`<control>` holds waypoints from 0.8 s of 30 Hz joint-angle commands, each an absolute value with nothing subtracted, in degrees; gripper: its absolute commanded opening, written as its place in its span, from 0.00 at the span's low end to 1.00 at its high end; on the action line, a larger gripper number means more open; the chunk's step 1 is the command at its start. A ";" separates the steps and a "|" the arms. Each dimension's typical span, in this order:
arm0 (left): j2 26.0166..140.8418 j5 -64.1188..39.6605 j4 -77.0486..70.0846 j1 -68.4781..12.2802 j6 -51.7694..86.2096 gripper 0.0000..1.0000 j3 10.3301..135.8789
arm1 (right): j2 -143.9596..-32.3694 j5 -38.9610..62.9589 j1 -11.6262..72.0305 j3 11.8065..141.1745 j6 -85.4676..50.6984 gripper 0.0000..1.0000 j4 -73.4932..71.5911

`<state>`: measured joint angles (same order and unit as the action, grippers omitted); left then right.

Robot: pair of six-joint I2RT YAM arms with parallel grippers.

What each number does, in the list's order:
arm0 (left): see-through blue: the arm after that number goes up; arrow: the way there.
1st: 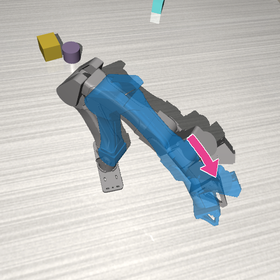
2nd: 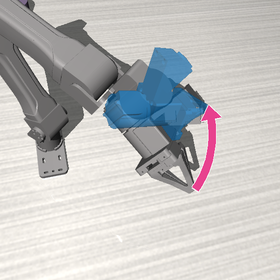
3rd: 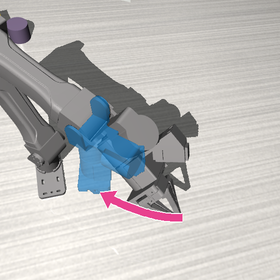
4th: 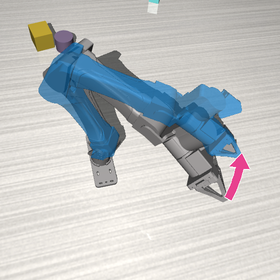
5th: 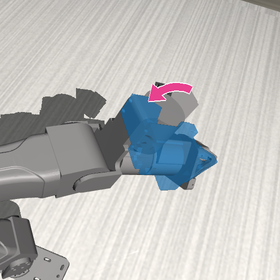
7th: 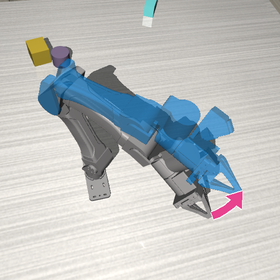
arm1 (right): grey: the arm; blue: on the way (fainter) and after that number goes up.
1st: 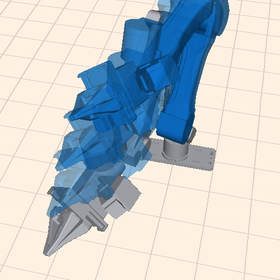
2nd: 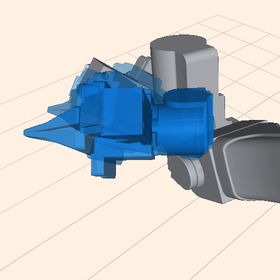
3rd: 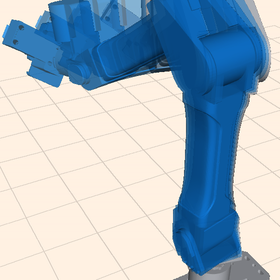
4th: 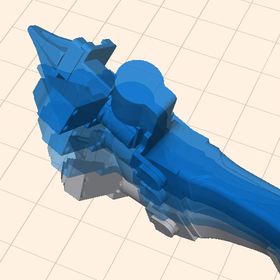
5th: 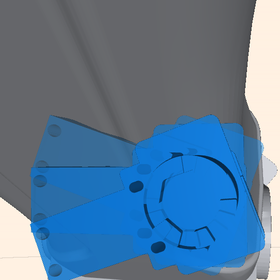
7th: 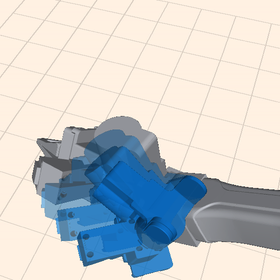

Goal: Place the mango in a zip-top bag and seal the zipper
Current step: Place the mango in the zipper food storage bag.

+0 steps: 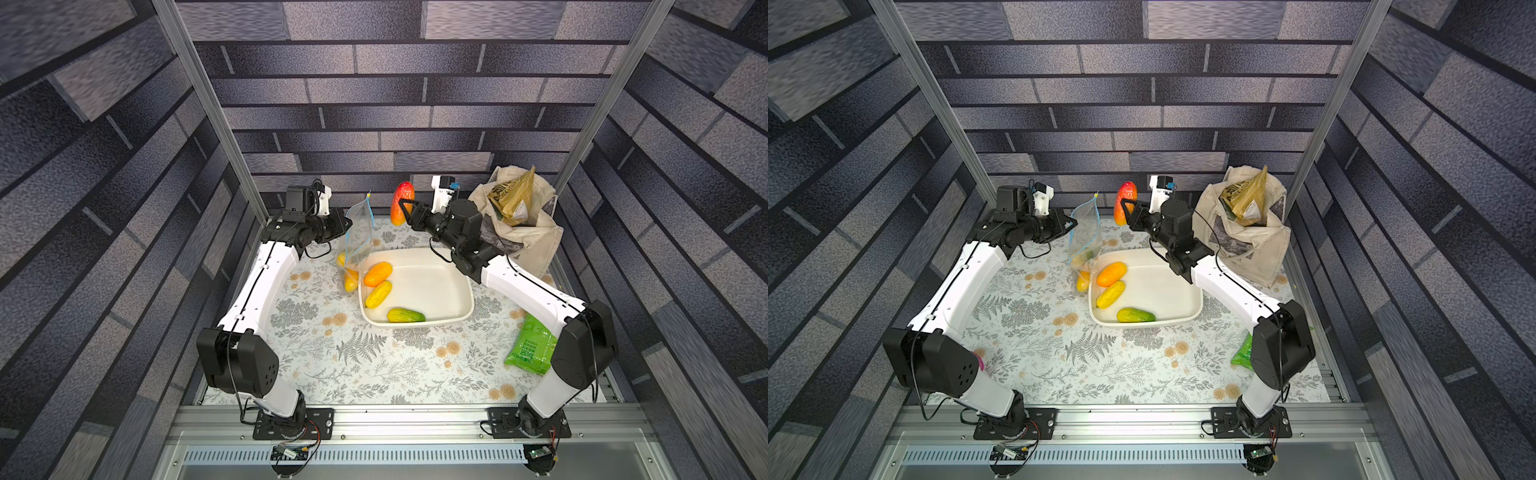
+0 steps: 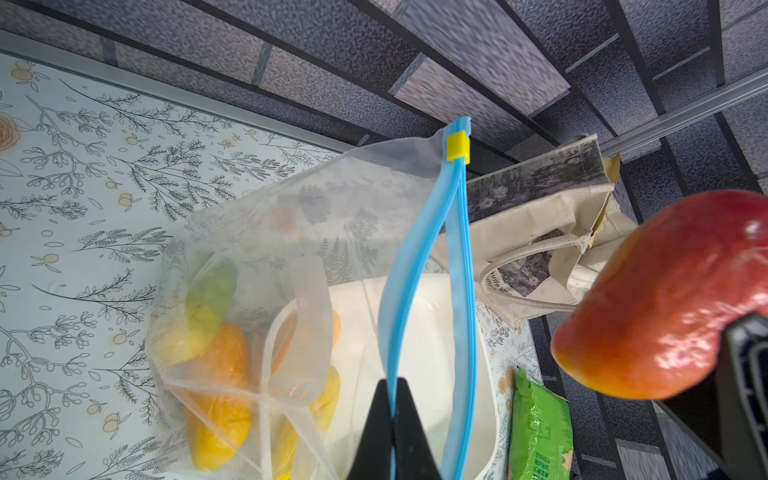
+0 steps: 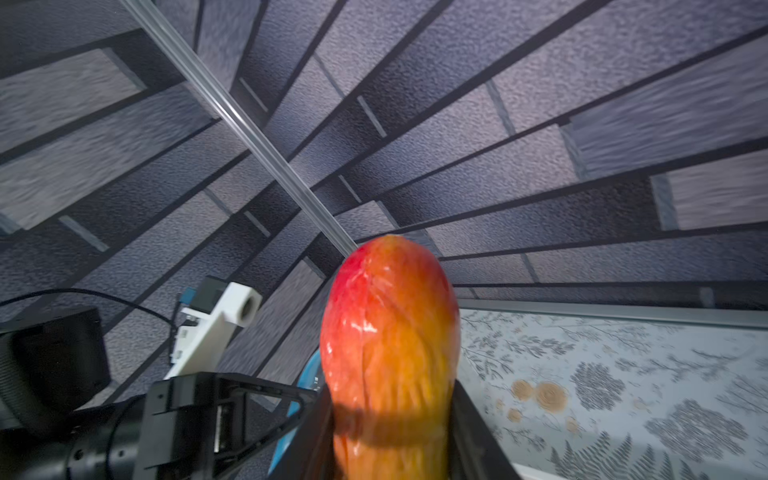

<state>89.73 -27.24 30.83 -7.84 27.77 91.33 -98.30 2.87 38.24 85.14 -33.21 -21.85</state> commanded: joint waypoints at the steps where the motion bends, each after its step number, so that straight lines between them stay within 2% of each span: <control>1: 89.33 -29.03 29.55 -8.06 29.65 0.00 92.36 | -103.89 -0.70 41.09 88.68 -34.75 0.03 -32.94; 4: 89.82 -29.95 29.37 -8.02 30.09 0.00 92.79 | -107.82 0.49 42.05 92.90 -36.38 0.03 -36.35; 8: 89.46 -29.97 29.27 -7.90 30.36 0.00 92.90 | -111.48 -1.21 44.16 98.22 -32.10 0.04 -30.76; 13: 87.98 -29.11 28.95 -6.95 31.01 0.00 91.96 | -112.87 -2.89 44.30 95.38 -32.39 0.06 -32.75; 15: 87.76 -28.64 29.00 -6.64 31.21 0.00 91.85 | -113.52 -0.62 44.38 96.39 -31.79 0.15 -30.84; 19: 87.76 -28.14 29.07 -6.00 32.19 0.00 91.72 | -113.99 1.53 44.97 98.89 -28.41 0.45 -23.88; 22: 87.16 -28.04 27.77 -5.38 33.24 0.00 91.07 | -113.82 1.48 45.08 98.60 -27.24 0.51 -21.62; 23: 87.07 -28.10 27.50 -5.32 33.40 0.00 91.09 | -113.94 1.93 45.09 98.65 -26.83 0.58 -21.31; 24: 87.10 -28.21 27.51 -5.27 33.40 0.00 91.31 | -114.06 2.27 45.09 99.10 -26.32 0.61 -20.07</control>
